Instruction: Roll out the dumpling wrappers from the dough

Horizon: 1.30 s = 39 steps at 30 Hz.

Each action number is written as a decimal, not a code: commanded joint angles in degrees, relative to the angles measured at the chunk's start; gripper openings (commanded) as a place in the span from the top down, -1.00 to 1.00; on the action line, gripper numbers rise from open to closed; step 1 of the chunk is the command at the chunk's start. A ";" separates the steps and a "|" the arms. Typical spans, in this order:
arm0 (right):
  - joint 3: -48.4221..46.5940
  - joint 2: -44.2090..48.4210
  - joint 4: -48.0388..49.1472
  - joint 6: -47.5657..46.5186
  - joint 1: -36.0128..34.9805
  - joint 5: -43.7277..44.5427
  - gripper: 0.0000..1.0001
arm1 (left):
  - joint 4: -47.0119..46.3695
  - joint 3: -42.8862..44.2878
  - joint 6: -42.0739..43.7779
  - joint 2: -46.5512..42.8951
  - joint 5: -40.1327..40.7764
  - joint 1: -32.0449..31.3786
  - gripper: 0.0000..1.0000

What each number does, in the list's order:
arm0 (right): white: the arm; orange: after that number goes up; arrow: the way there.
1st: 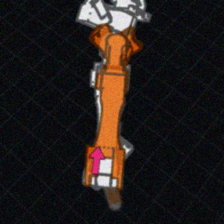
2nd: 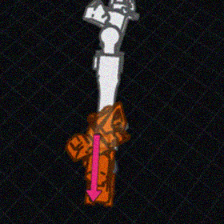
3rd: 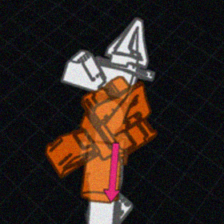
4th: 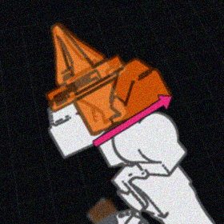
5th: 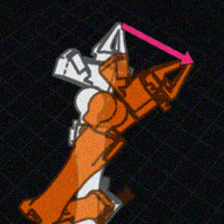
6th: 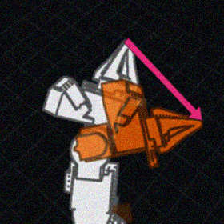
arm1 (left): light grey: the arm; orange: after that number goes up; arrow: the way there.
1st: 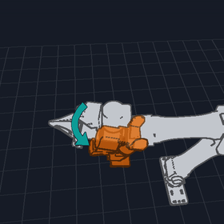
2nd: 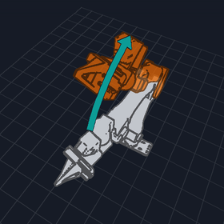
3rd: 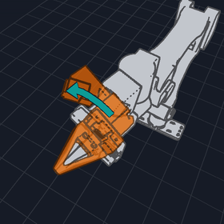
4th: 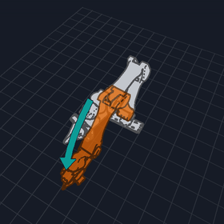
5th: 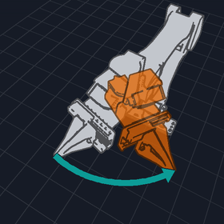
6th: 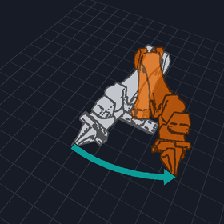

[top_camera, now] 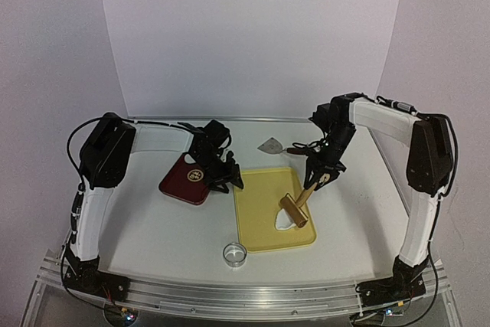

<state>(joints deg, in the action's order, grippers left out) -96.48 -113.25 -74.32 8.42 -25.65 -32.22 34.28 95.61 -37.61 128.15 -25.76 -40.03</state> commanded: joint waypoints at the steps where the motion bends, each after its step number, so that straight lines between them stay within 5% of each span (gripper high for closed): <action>1: 0.23 -1.41 0.30 -1.60 -0.09 1.73 1.00 | -2.18 0.05 -0.79 2.43 -1.18 -0.14 -0.14; 10: 2.58 -0.95 0.13 -1.61 -0.10 9.15 1.00 | -0.48 2.16 -1.37 6.63 -0.31 -0.16 -0.08; 19: 10.12 -1.99 8.24 -0.98 -0.33 7.04 1.00 | 1.59 3.27 -0.87 8.90 0.65 -0.14 0.21; 30: 22.04 -1.11 17.96 2.96 -2.19 17.29 1.00 | 3.86 4.47 0.15 10.51 2.53 -0.14 0.96; 39: 21.14 -3.17 20.05 5.30 -4.12 19.28 1.00 | 3.85 4.34 0.87 10.40 2.63 -0.11 1.00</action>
<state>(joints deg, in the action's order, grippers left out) -79.83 -107.39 -59.48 11.49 -26.72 -34.79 33.54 101.30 -40.29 133.73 -26.87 -39.18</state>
